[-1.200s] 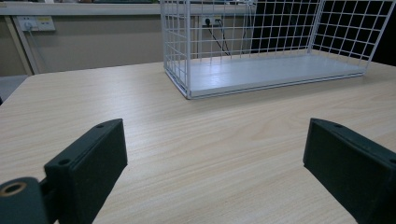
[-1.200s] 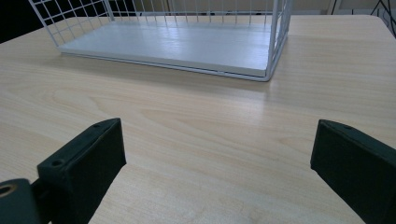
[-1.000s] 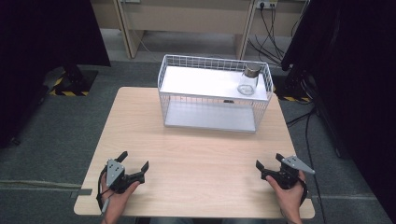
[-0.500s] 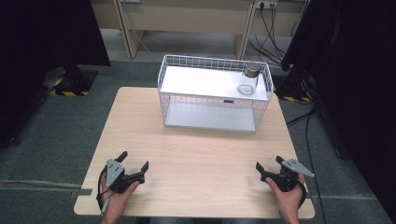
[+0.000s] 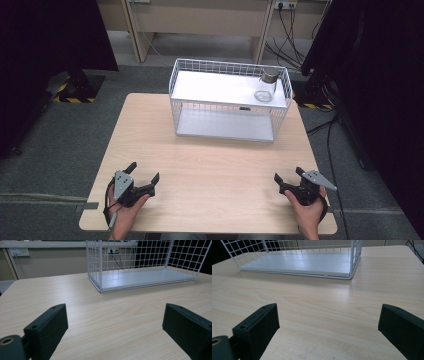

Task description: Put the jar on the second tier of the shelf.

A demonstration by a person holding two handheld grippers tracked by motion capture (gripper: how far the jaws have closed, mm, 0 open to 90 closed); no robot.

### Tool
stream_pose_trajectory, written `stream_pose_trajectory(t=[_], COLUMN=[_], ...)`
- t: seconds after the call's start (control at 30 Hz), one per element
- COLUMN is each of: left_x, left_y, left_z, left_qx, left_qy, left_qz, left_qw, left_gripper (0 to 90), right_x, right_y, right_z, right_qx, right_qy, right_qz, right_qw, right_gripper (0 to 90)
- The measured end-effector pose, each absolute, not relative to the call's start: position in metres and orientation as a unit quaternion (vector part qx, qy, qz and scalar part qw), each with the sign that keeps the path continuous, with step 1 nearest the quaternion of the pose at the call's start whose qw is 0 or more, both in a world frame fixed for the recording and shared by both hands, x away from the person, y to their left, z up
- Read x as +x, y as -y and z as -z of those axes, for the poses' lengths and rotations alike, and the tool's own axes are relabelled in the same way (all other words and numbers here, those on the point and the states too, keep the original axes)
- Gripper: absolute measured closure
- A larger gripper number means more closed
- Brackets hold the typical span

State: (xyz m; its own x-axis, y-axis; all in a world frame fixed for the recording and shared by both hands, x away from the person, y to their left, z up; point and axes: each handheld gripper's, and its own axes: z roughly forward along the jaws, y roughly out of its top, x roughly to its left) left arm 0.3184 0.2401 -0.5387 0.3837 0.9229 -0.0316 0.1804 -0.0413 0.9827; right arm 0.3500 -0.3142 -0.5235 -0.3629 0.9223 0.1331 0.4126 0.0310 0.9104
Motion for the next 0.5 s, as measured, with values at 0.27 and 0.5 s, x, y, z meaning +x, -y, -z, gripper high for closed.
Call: stream_pose_trajectory(t=[0.27, 0.5], left_x=[0.3186, 0.3186], left_y=[-0.24, -0.2402], left_z=[0.5387, 0.5387], left_qx=[0.635, 0.634], left_qy=[-0.435, -0.436], left_qz=[-0.344, -0.344], left_qw=[0.538, 0.538], left_gripper=[5.8, 5.8], right_x=[0.3496, 0.3494], right_y=[0.3143, 0.3146], right_z=[0.5235, 0.5235], right_qx=[0.499, 0.498], right_qy=[-0.668, -0.665], right_qz=[-0.486, -0.49], right_qw=[0.264, 0.265], right_gripper=[3.6, 3.5])
